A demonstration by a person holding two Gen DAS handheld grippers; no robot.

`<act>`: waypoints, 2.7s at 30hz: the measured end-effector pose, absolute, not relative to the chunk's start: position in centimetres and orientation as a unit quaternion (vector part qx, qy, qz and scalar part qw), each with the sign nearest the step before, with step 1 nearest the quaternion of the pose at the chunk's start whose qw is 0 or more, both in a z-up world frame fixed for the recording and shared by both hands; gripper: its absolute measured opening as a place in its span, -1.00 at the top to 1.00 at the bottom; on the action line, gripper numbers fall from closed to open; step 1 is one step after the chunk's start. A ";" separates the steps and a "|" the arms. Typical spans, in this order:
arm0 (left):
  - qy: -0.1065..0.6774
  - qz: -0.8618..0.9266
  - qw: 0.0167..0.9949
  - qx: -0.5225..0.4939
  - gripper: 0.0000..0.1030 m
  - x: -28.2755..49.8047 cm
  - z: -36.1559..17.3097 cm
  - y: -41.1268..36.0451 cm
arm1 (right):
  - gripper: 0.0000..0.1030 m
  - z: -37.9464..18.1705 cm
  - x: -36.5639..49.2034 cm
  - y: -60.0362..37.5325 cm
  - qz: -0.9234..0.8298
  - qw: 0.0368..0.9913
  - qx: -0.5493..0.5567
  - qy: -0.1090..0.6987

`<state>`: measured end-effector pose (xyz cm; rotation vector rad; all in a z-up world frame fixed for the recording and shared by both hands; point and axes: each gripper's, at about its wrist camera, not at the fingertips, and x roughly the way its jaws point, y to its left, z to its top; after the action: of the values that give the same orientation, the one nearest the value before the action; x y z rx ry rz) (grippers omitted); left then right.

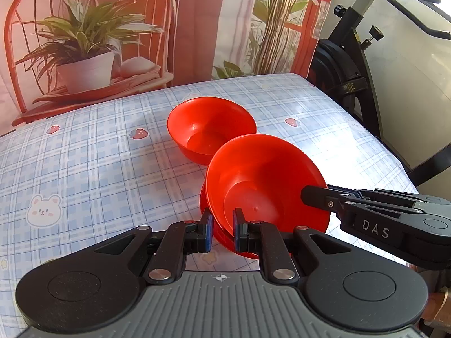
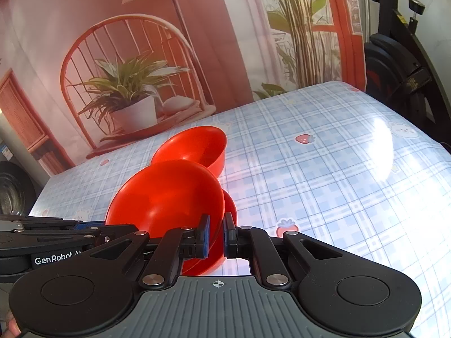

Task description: Organize plates and bowls

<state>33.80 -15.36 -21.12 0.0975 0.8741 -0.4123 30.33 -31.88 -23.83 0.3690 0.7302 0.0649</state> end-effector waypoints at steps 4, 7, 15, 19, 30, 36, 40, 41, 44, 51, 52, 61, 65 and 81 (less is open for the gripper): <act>0.424 -0.200 0.882 0.053 0.70 34.0 -21.4 -15.6 | 0.82 -24.1 30.5 -31.9 0.030 0.917 0.174 0.356; 0.426 -0.200 0.880 0.057 0.69 34.1 -21.6 -15.7 | 0.82 -24.4 30.6 -31.8 0.030 0.916 0.174 0.359; 0.432 -0.204 0.877 0.057 0.69 34.2 -21.8 -15.7 | 0.81 -24.6 30.4 -32.0 0.030 0.916 0.178 0.359; 0.431 -0.195 0.879 0.060 0.60 34.2 -21.7 -15.7 | 0.71 -24.6 30.2 -32.1 0.030 0.916 0.177 0.360; 0.399 -0.165 0.901 0.040 0.28 34.0 -19.8 -13.8 | 0.53 -23.0 29.2 -32.5 0.053 0.927 0.177 0.328; 0.335 -0.188 0.923 0.012 0.26 33.8 -17.1 -12.6 | 0.39 -21.3 29.2 -33.0 0.077 0.941 0.152 0.294; 0.325 -0.183 0.928 0.021 0.25 34.3 -16.3 -12.8 | 0.24 -20.7 30.1 -33.3 0.082 0.945 0.136 0.287; 0.329 -0.181 0.927 0.020 0.25 34.6 -16.4 -12.9 | 0.24 -20.6 30.3 -33.3 0.085 0.945 0.133 0.286; 0.343 -0.173 0.923 0.020 0.25 35.3 -16.8 -13.0 | 0.21 -20.3 30.9 -33.1 0.091 0.949 0.113 0.280; 0.353 -0.165 0.921 0.018 0.25 37.2 -17.8 -13.0 | 0.35 -20.6 33.3 -33.4 0.091 0.951 0.100 0.279; 0.358 -0.164 0.919 0.015 0.25 37.6 -18.0 -13.1 | 0.40 -20.8 33.9 -33.6 0.091 0.949 0.106 0.281; 0.382 -0.154 0.911 0.003 0.25 41.5 -19.8 -13.3 | 0.53 -22.0 37.8 -33.4 0.114 0.939 0.095 0.309; 0.397 -0.165 0.903 -0.008 0.25 42.3 -20.6 -13.8 | 0.53 -23.1 39.7 -33.3 0.116 0.933 0.101 0.325; 0.428 -0.175 0.886 -0.039 0.54 45.2 -24.1 -14.5 | 0.75 -26.8 44.3 -34.5 0.097 0.912 0.147 0.369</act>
<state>45.20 -14.50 -24.13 -0.0802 0.8900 -0.3632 44.27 -34.55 -26.81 0.3025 0.7612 0.2008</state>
